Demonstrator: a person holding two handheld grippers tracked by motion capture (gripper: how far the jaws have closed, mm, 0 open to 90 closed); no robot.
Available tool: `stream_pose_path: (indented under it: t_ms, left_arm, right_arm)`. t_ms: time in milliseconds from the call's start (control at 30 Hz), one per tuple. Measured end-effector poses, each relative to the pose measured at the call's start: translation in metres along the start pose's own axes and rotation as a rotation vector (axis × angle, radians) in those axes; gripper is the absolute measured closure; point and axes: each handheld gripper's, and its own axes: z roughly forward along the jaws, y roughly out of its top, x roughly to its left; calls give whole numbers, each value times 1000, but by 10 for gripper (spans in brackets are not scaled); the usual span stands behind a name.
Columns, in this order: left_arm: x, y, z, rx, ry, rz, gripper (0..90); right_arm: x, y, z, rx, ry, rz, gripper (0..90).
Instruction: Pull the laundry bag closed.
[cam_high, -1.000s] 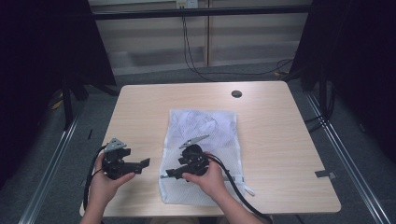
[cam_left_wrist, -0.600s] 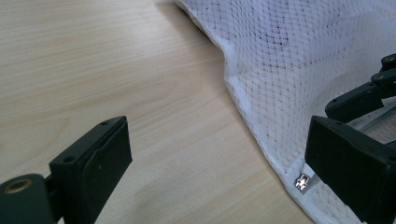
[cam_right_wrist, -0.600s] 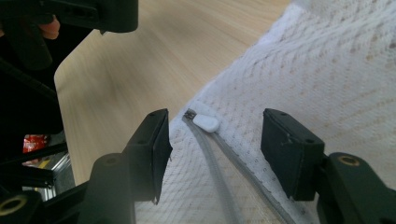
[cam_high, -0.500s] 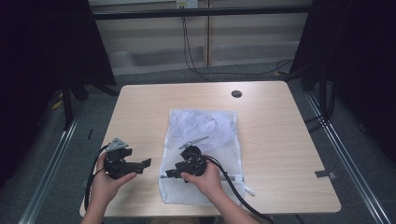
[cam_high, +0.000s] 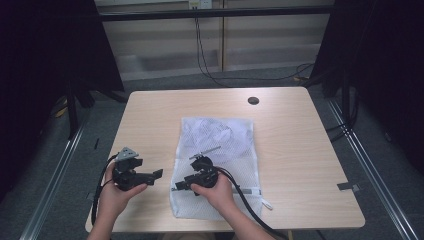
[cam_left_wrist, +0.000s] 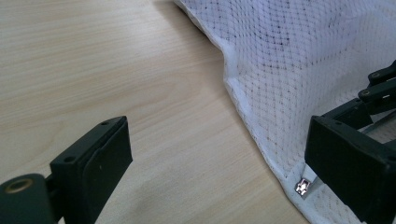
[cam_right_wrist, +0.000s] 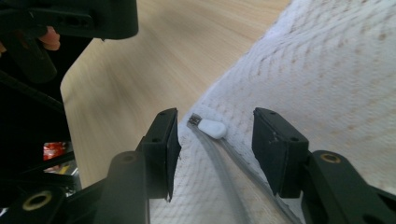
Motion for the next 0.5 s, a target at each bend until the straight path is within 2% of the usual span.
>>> stream_pose_path:
  t_ms: [233,500]
  left_arm:
    - [-1,0,1,3,-2,7,72]
    - [2,-2,0,1,5,0,72]
  right_arm:
    - [1,1,6,4,10,15,545]
    - [0,2,12,16,21,57,606]
